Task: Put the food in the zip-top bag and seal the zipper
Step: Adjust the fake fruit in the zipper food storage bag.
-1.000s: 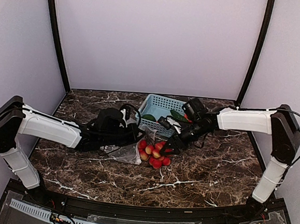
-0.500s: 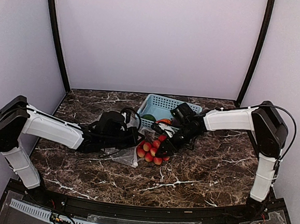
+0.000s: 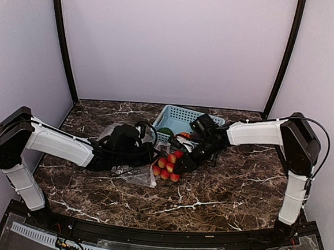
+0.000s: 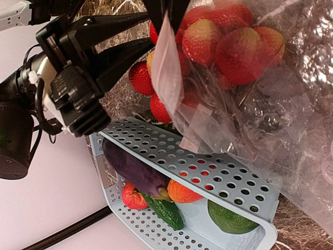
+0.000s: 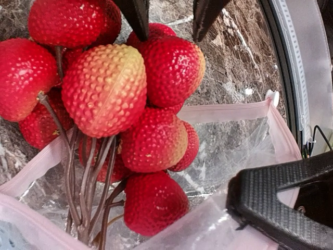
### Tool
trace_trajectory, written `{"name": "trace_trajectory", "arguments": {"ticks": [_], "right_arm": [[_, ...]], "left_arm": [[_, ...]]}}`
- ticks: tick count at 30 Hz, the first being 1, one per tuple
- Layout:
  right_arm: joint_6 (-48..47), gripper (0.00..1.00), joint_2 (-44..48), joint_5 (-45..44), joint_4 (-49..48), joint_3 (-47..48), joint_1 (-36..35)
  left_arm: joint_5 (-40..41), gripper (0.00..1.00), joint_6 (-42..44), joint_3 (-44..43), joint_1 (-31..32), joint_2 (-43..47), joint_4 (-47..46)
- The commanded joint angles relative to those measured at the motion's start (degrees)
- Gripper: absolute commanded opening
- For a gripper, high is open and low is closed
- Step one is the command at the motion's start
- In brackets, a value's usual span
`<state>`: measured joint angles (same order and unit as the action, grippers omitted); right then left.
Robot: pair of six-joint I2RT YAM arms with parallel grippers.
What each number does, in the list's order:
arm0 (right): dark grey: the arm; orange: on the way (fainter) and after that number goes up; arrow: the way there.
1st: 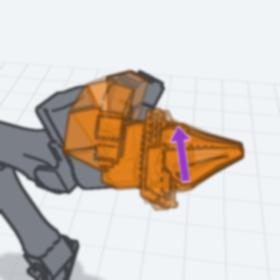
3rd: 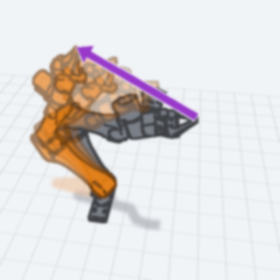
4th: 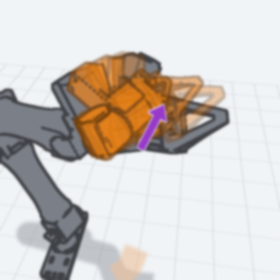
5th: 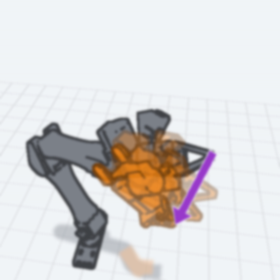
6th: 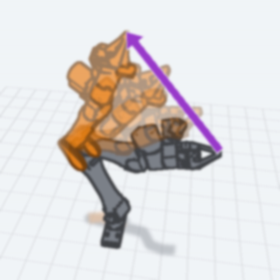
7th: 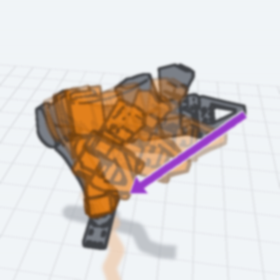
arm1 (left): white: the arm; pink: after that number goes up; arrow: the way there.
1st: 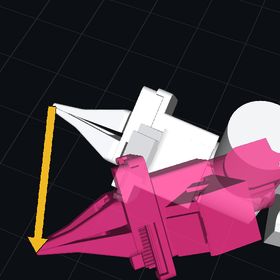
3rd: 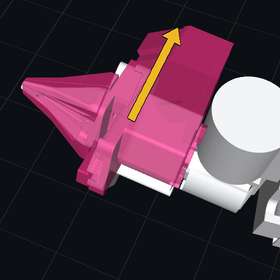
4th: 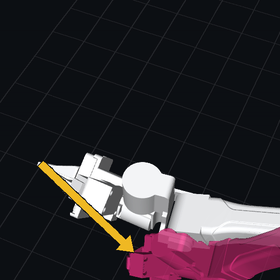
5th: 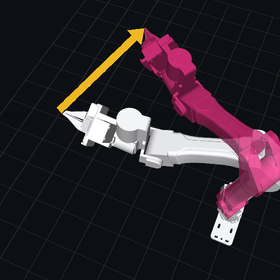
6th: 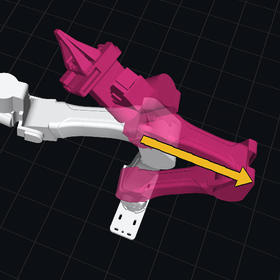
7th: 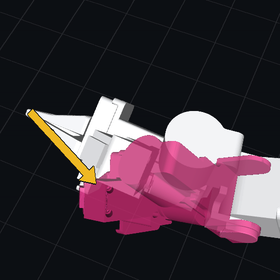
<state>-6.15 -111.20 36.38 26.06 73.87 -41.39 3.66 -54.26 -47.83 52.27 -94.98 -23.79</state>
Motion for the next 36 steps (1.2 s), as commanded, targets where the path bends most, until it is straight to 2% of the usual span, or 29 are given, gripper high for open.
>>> {"name": "trace_trajectory", "arguments": {"ticks": [1, 4, 7, 17, 22, 29, 36], "right_arm": [[-2.52, 0.33, 5.87, -4.17, 1.07, -1.18, 1.05], [-3.07, 0.46, 7.87, -8.11, 1.06, -2.74, 1.54], [-3.09, 0.54, 8.01, -10.00, 1.38, -3.76, 1.57], [-2.39, 0.69, 2.64, -10.99, 3.37, -2.71, 1.57], [-2.60, 0.68, 1.88, -11.69, 3.44, -2.37, 1.60], [-5.26, 0.68, 5.50, -12.28, 3.55, -4.71, 2.48], [-6.14, 0.71, 0.62, -8.32, 0.03, -1.86, 3.35]], "left_arm": [[-0.34, 0.01, 0.20, 0.64, 0.11, 0.46, 0.48], [-0.32, 0.01, 0.06, 0.72, 0.11, 0.64, 0.74], [-0.47, 0.01, -0.05, 0.73, 0.09, 0.55, 0.68], [-0.50, 0.01, 0.07, 0.43, 0.11, 0.66, 1.00], [-0.48, 0.01, 0.25, 0.25, 0.10, 0.67, 1.23], [-0.57, 0.01, 0.73, -0.24, 0.00, 0.65, 1.95], [-1.45, 0.01, 1.15, -0.92, 0.02, 0.13, 2.19]]}}
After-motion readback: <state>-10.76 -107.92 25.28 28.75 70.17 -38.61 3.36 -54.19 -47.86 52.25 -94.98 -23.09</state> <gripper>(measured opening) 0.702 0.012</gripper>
